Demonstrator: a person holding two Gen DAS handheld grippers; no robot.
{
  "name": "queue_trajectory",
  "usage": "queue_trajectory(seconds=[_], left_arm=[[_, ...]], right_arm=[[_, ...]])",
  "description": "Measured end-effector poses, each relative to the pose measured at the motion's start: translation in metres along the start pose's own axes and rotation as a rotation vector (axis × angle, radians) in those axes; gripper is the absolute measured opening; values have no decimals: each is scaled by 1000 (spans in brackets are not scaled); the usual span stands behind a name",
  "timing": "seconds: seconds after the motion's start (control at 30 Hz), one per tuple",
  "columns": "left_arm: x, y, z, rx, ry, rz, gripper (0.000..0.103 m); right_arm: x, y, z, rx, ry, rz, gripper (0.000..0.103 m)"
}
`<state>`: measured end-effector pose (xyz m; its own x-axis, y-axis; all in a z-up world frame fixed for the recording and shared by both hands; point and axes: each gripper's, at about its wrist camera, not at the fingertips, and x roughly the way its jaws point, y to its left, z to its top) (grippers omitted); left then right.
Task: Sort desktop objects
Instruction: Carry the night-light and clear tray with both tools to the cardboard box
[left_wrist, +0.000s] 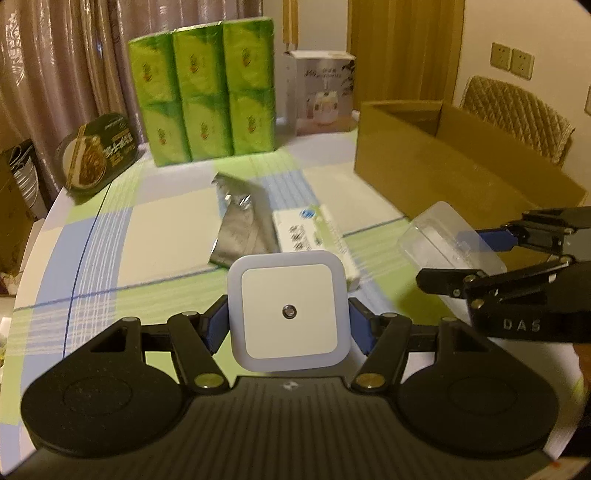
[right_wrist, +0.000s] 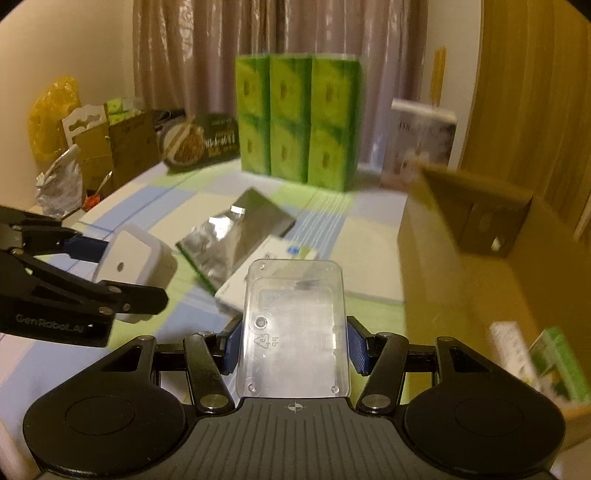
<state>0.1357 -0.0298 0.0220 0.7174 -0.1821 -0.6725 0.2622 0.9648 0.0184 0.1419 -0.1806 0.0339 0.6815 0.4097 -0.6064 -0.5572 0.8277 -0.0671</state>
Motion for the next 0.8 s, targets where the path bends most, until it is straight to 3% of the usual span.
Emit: queue_trajectory(seconds=[0.37,0.8], left_arm=[[-11,-36,44,9,-100,-55,62],[-10,-93,83,12,-156,-171,62]], right_arm=[[-35,-34,25,-14,-92,-109,53],[-85,-110,29,85,-106,-236,53]])
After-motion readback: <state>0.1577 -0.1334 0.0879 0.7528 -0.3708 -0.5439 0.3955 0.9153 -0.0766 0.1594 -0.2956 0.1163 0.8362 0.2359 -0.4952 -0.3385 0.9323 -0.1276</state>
